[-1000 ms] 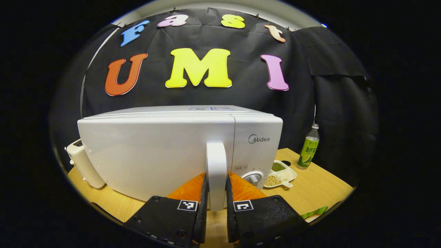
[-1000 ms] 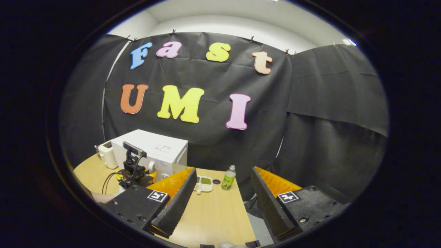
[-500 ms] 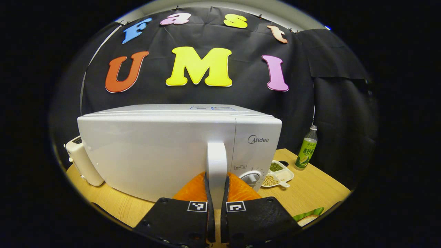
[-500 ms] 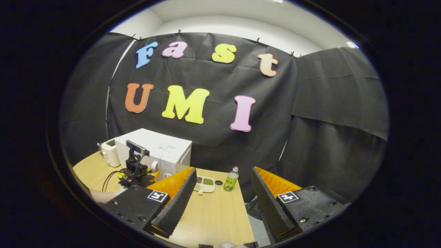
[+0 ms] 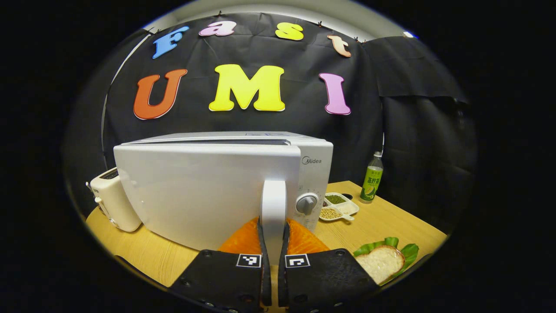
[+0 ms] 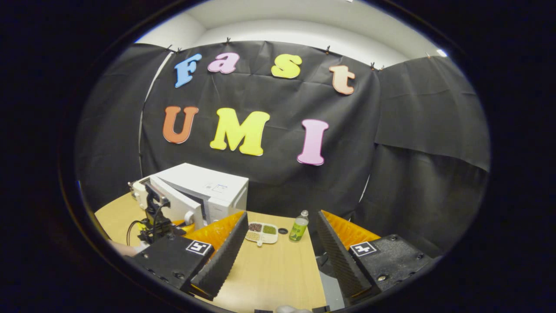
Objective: Open the microwave oven with the left hand, put the food in, and close the microwave oven.
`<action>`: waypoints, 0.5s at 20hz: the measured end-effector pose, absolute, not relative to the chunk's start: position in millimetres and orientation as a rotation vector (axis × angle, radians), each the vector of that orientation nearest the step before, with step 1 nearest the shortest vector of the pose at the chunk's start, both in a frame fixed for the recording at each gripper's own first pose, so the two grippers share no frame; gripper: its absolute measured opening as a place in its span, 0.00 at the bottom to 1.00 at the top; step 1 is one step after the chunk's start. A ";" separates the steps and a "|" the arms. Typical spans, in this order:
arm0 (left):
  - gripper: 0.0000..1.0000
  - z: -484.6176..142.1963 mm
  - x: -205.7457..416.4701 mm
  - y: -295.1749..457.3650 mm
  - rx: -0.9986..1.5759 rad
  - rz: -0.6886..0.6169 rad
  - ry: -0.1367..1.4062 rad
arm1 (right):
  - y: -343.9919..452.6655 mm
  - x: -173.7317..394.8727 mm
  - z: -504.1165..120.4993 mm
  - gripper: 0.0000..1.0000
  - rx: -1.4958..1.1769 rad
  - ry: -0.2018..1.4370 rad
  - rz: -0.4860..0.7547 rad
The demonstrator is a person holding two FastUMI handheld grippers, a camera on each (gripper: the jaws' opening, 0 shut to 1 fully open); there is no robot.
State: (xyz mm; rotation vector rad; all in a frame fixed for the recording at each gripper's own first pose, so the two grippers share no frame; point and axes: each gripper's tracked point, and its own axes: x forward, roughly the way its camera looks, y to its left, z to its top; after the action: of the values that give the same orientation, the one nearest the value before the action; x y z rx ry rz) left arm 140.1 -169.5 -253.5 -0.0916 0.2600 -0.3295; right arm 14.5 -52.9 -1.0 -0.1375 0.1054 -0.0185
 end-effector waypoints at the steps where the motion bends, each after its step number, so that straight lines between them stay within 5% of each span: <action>1: 0.06 -252.8 131.7 -163.7 -0.088 -0.331 0.265 | -47.7 15.7 -1.2 1.00 -0.132 0.103 -0.007; 10: 0.19 -253.5 51.6 -86.8 -0.048 -0.225 0.278 | 13.9 1.6 -10.8 1.00 -0.153 0.086 0.120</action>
State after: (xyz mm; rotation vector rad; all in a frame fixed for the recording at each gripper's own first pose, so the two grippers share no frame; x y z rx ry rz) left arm 51.6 -86.8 -253.5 -0.0476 0.2778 -0.2248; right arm 1.6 13.9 -10.8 -0.1535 0.0860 0.1201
